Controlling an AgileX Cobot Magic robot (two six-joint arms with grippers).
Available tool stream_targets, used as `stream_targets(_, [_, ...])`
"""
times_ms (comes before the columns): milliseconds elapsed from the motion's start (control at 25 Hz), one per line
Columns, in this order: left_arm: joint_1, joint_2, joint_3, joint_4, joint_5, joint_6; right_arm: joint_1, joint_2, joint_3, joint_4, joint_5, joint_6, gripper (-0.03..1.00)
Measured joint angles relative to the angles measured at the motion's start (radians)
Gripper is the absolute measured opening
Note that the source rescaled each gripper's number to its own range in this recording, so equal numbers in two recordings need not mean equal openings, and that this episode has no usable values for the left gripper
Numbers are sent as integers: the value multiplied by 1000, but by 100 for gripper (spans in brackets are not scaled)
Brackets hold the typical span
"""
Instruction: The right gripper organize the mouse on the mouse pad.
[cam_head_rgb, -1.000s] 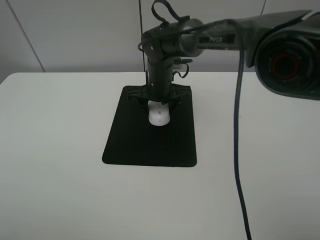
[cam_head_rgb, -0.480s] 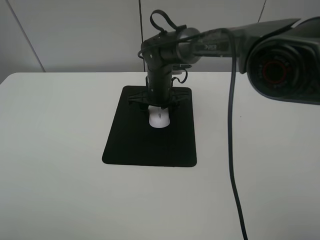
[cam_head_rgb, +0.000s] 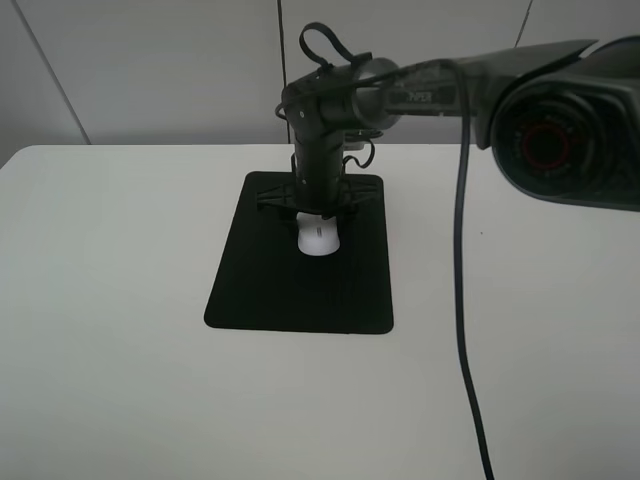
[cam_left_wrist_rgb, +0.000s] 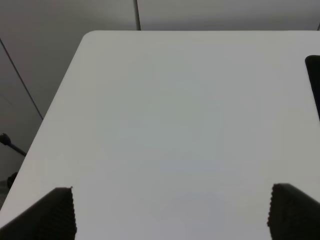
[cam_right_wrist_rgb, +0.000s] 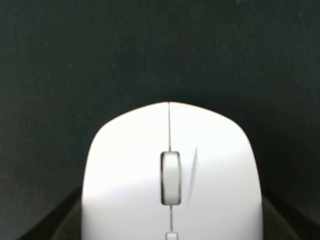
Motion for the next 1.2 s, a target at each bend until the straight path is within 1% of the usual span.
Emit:
stream_targets(280, [0, 0, 0, 0, 0, 0, 0, 0, 0, 0, 0, 0, 0])
stream_targets(320, [0, 0, 0, 0, 0, 0, 0, 0, 0, 0, 0, -4, 4])
stream_targets(360, [0, 0, 0, 0, 0, 0, 0, 0, 0, 0, 1, -11, 14])
stream_targets(440, [0, 0, 0, 0, 0, 0, 0, 0, 0, 0, 0, -18, 48])
stream_targets(520, [0, 0, 0, 0, 0, 0, 0, 0, -1, 1, 0, -21, 67])
stream_targets(560, [0, 0, 0, 0, 0, 0, 0, 0, -1, 1, 0, -22, 74])
stream_targets(720, [0, 0, 0, 0, 0, 0, 0, -3, -1, 1, -1, -22, 75])
stream_targets(840, [0, 0, 0, 0, 0, 0, 0, -14, -1, 2, 3, -22, 79])
stream_targets(1200, [0, 0, 0, 0, 0, 0, 0, -118, -1, 4, 40, -37, 79])
